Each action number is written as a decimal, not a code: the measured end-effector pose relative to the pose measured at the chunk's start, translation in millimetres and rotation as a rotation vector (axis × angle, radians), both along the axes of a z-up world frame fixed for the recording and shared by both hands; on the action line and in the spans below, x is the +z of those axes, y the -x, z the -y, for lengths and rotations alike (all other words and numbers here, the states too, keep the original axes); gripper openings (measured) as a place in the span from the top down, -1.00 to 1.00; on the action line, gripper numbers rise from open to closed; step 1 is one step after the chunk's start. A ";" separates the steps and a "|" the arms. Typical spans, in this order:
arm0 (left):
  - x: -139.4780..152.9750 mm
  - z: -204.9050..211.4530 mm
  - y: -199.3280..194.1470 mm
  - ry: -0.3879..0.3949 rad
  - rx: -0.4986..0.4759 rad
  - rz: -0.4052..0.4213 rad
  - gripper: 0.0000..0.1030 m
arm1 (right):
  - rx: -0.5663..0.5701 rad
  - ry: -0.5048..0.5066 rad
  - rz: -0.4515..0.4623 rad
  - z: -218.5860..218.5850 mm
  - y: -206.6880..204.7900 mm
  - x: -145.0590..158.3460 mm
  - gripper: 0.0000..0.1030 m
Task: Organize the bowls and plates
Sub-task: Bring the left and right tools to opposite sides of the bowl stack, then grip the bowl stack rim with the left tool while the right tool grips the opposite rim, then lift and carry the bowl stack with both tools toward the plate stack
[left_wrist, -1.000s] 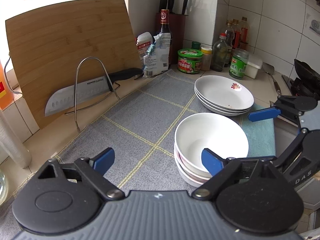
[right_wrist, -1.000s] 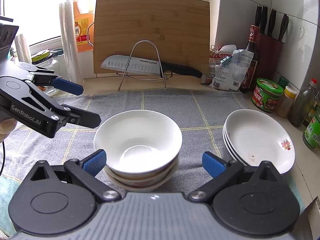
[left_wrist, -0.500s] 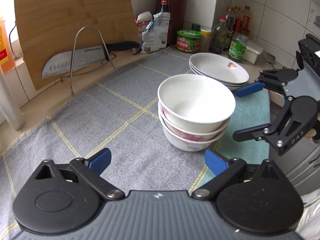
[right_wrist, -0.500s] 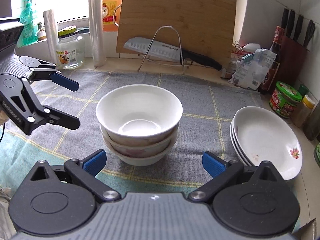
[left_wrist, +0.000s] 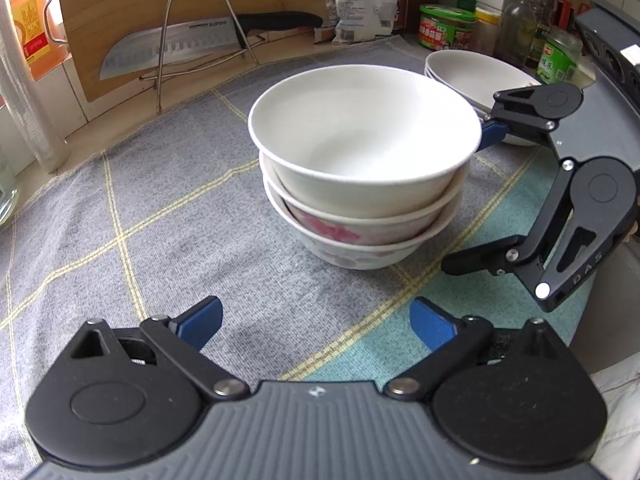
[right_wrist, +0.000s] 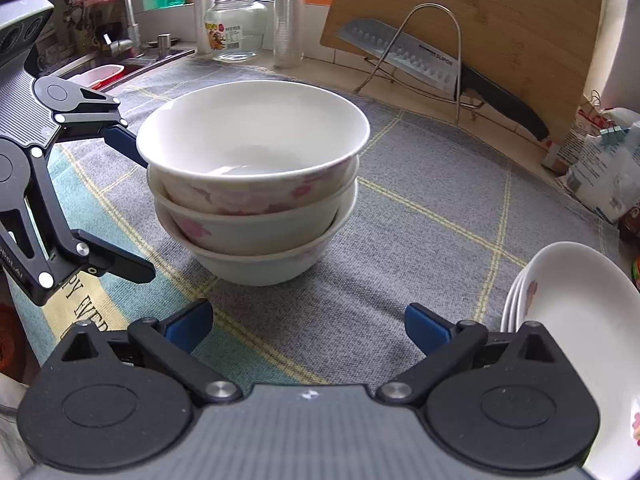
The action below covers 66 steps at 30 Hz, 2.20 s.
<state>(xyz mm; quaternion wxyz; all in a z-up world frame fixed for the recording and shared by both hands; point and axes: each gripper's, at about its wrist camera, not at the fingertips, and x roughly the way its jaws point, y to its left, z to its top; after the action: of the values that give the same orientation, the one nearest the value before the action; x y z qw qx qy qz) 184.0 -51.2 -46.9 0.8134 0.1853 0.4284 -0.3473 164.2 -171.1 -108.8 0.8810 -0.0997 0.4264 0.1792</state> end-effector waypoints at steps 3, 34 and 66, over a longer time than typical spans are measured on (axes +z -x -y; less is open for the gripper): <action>-6.0 1.6 -1.2 -0.018 0.019 -0.020 -0.93 | 0.031 -0.003 -0.019 -0.7 -2.7 -5.0 -1.00; -10.1 13.7 -42.4 0.088 -0.446 0.054 -0.94 | 0.174 0.087 -0.017 -18.2 -30.6 7.3 -1.00; -9.5 25.6 -57.2 0.037 -0.738 0.038 -0.61 | 0.393 0.055 -0.089 -11.1 -45.7 16.1 -0.61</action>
<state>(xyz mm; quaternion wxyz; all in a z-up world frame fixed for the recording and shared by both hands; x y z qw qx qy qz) 241.2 -76.9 -56.4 0.6444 0.3191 0.3114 -0.6213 210.0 -159.9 -92.7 0.8063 -0.1970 0.4418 0.3405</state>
